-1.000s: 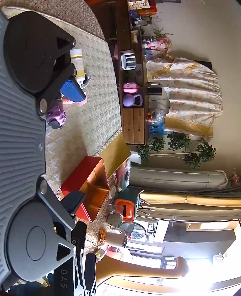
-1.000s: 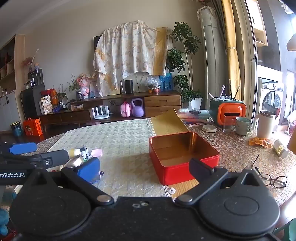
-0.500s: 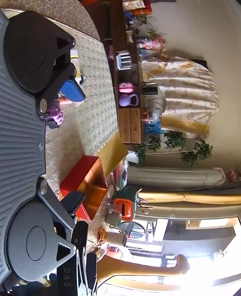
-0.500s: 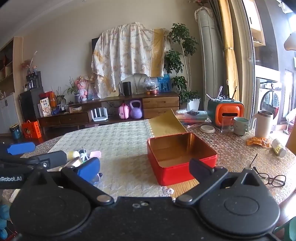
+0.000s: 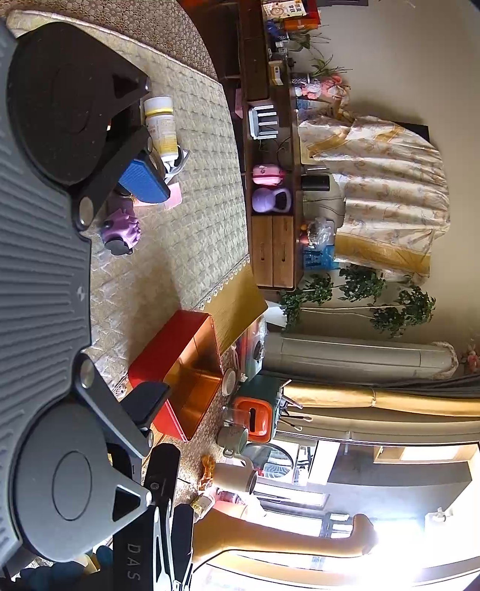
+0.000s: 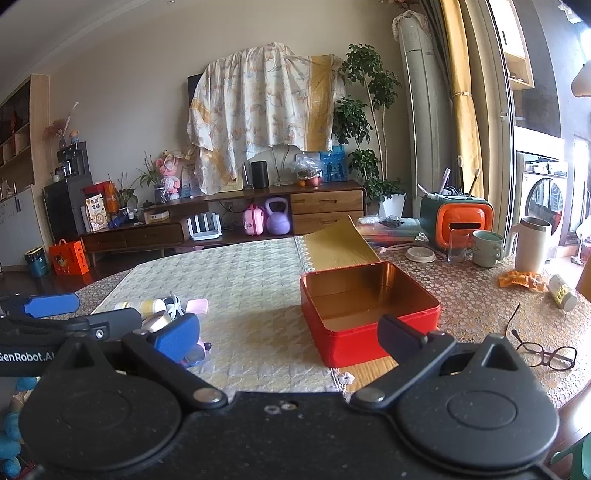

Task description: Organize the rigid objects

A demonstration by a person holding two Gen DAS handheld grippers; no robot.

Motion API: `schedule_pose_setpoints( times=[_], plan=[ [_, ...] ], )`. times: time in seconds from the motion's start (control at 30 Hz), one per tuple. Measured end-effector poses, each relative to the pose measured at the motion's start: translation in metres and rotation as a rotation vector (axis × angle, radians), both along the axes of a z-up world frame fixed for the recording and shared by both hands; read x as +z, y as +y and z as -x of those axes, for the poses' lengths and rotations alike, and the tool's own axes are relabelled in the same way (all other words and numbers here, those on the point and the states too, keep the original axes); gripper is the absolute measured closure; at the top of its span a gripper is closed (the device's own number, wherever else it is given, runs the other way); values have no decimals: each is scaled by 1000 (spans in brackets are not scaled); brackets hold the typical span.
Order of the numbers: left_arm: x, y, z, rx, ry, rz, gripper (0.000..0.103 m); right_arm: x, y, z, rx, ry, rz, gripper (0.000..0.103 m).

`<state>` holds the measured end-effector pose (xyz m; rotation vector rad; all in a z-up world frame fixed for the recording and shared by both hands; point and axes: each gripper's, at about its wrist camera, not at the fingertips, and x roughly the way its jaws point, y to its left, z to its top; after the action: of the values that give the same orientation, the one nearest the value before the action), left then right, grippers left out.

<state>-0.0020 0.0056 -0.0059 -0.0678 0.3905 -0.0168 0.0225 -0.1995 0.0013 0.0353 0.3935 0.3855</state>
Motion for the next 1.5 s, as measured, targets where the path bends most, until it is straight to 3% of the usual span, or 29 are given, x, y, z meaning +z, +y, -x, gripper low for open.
schedule_pose_setpoints(
  times=[0.57, 0.77, 1.2, 1.5],
  plan=[
    [-16, 38, -25, 96, 62, 53, 0, -5, 48, -36, 183, 47, 49, 0],
    [-27, 62, -38, 148, 92, 35, 0, -8, 68, -59, 276, 72, 69, 0],
    [-85, 130, -80, 319, 231, 30, 0, -40, 115, -106, 467, 154, 207, 6],
    [-113, 149, -102, 375, 288, 32, 0, -69, 152, -135, 510, 212, 283, 15]
  ],
)
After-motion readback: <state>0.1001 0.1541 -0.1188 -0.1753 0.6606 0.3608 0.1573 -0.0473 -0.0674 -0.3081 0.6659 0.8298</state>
